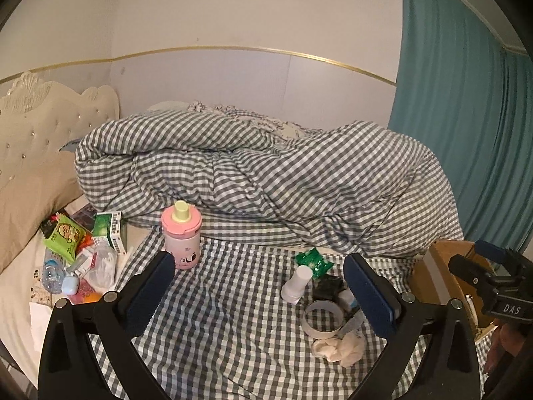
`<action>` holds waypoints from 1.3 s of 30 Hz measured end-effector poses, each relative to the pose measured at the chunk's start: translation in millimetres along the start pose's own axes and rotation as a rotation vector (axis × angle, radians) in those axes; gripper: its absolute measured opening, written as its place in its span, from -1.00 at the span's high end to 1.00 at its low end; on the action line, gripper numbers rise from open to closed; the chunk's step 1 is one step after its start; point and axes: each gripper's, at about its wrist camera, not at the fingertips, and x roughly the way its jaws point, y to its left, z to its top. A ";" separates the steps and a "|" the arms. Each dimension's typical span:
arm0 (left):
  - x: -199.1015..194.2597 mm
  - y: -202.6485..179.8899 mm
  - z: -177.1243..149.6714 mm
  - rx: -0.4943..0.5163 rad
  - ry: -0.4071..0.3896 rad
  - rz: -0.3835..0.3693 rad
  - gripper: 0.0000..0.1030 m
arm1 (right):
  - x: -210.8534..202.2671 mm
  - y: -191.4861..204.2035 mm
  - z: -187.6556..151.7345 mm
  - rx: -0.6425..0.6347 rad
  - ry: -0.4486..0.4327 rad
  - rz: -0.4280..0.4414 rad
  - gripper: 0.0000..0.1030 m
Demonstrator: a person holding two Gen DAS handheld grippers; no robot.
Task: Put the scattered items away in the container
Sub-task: 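Move both grippers back toward the remaining items on the bed, then grasp the white cup with the left gripper while the right grasps the lace cloth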
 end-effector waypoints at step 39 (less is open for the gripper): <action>179.0 -41.3 -70.5 0.070 0.227 -0.042 -1.00 | 137.5 -6.5 -113.3 0.011 0.321 0.127 -0.98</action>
